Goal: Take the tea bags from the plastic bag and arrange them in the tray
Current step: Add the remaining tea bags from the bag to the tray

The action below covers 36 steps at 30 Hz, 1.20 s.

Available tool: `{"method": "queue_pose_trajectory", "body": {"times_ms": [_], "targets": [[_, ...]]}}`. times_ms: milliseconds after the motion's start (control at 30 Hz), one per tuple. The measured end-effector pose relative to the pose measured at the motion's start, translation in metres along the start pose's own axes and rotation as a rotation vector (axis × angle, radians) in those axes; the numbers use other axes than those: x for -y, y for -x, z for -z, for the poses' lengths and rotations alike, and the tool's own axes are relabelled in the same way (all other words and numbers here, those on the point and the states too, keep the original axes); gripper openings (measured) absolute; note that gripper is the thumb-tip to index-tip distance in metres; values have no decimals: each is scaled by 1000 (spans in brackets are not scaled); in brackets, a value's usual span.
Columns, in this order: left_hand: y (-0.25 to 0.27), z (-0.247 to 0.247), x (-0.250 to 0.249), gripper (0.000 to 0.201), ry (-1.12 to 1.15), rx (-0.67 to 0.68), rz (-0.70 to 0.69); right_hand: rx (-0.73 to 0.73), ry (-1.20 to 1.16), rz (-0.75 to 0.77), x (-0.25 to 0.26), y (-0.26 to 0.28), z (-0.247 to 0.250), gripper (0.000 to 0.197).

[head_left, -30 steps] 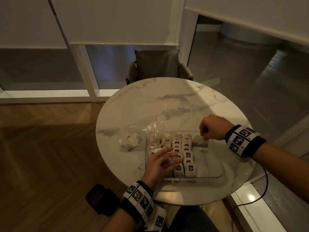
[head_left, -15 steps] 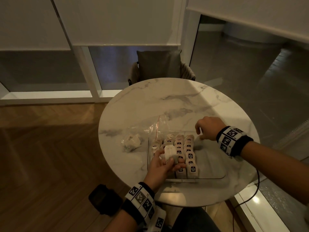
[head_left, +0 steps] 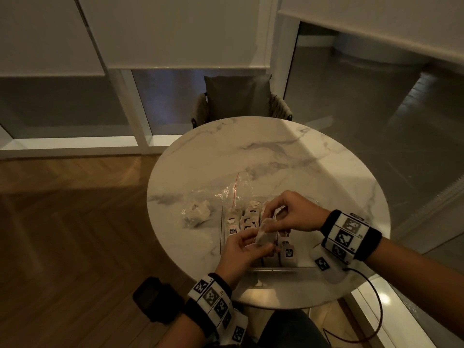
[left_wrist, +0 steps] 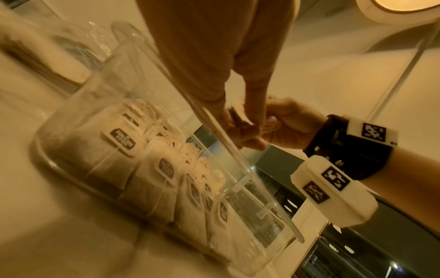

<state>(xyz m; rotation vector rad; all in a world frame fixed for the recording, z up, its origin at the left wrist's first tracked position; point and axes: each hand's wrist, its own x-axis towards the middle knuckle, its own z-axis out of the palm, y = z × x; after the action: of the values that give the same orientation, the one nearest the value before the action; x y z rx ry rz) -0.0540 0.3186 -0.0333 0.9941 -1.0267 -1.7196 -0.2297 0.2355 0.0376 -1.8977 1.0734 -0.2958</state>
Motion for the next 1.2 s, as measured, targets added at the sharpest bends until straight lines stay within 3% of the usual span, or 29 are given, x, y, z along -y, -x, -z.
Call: {"method": "queue_pose_trajectory", "body": {"times_ms": [100,367,467,700,867,1200], "targets": [[1,0,-3,50,59,19,11,-27,-119,32,0,3,3,15],[-4,-5,-3,31,321,-189,-22,-171,-153,118,-5,13,3,12],[-4,-3,5,16,288,-252,-106,-208,-205,128,-9,19,-2,14],[-6,-2,11,12,111,-379,-154,-321,-301,51,-22,32,-20,25],[-4,-5,7,22,57,-375,-159,-397,-383,43,-27,36,-29,29],[-3,-7,10,17,75,-336,-191,-480,-500,60,-28,44,-39,25]]}}
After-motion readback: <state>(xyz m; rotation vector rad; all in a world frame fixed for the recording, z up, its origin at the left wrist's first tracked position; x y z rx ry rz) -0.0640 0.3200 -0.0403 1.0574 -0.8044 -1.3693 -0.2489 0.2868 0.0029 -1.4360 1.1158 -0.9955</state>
